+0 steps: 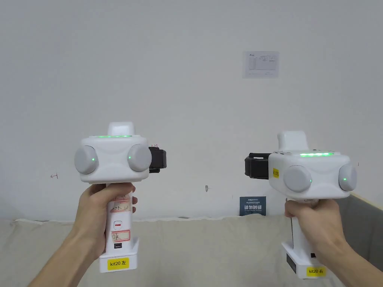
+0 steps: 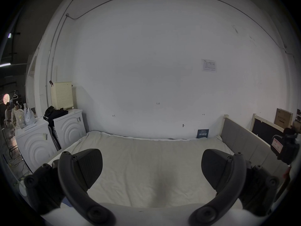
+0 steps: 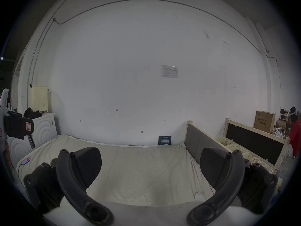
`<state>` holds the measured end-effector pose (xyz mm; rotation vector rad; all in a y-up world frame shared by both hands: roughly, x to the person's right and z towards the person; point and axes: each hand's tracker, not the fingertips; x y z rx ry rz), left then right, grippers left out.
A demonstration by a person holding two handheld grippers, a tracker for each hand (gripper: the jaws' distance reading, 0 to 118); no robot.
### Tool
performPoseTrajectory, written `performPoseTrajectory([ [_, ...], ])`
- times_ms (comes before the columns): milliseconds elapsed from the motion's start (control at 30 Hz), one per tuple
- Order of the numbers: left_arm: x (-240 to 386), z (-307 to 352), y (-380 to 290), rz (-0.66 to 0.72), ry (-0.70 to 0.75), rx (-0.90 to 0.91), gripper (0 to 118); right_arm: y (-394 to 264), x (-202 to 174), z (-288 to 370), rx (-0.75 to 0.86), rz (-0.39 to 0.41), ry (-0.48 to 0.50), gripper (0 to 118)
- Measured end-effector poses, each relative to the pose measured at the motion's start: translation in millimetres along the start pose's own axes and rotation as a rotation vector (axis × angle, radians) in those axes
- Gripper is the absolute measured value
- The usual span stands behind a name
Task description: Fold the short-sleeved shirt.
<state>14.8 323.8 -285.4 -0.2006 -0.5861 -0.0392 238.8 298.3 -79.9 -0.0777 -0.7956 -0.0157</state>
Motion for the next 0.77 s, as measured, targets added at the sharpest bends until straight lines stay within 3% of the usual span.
performPoseTrajectory([
  [333,-2,-2,-4,0.015,-0.003,-0.001,118,-1,-5,-3,0.011,0.033,-0.005,118],
  [767,4,-6,-14,0.035,-0.007,-0.013,118,-10,-1,-11,-0.013,0.014,-0.003,118],
])
